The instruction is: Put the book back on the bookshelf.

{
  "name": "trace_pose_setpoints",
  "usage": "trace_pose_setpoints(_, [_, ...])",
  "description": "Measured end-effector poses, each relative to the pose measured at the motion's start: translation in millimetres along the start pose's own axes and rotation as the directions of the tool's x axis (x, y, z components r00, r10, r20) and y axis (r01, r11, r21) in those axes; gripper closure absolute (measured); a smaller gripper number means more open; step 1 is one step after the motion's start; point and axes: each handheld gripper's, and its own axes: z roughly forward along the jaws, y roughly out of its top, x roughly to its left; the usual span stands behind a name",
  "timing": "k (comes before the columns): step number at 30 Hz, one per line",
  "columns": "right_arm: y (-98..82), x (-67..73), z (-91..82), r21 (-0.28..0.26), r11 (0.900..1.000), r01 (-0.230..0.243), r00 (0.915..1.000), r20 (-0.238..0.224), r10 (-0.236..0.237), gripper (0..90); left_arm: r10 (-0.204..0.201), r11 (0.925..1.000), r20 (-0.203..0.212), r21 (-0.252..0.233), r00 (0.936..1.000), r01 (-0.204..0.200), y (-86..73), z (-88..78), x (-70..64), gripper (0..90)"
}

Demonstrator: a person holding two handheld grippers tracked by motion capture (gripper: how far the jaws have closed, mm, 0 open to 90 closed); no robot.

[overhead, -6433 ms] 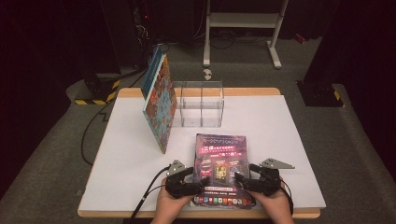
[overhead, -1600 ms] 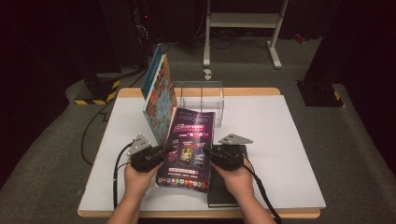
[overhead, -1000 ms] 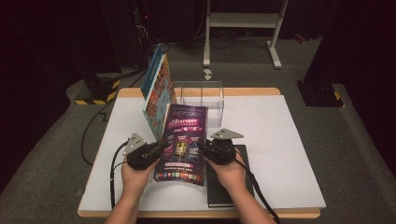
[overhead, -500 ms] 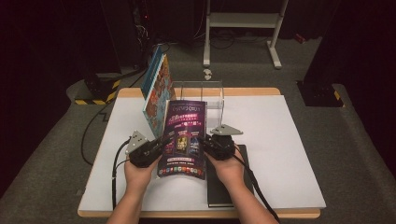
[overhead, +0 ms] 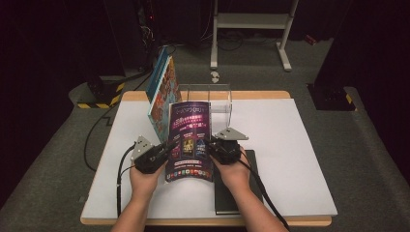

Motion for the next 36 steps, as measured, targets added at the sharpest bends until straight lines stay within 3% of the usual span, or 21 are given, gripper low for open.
trace_pose_setpoints(7, [-5.2,5.1,-9.9,-0.035,0.999,0.009,0.9999,-0.008,-0.009,78.1,0.007,0.9999,0.008,-0.010,0.9999,-0.007,-3.9,-8.7,-2.5,82.3])
trace_pose_setpoints(12, [-9.9,6.8,-18.6,-0.058,0.998,-0.003,0.9996,-0.028,0.001,78.9,0.017,0.9998,0.010,-0.010,0.9998,-0.017,-6.3,-14.4,-3.4,82.1])
trace_pose_setpoints(24, [-24.6,16.6,-44.2,-0.111,0.994,0.016,0.9958,-0.088,-0.025,81.1,0.026,0.9995,0.007,-0.016,0.9996,-0.026,-13.7,-31.5,-5.5,79.6])
trace_pose_setpoints(31, [-32.2,23.6,-55.4,-0.126,0.991,0.047,0.9940,-0.092,-0.059,81.5,0.034,0.9992,-0.008,-0.018,0.9994,-0.034,-17.1,-38.4,-8.1,73.9])
trace_pose_setpoints(36, [-36.4,27.4,-61.3,-0.135,0.989,0.062,0.9914,-0.107,-0.076,81.1,0.025,0.9994,-0.018,-0.025,0.9995,-0.025,-21.6,-42.5,-5.5,62.9])
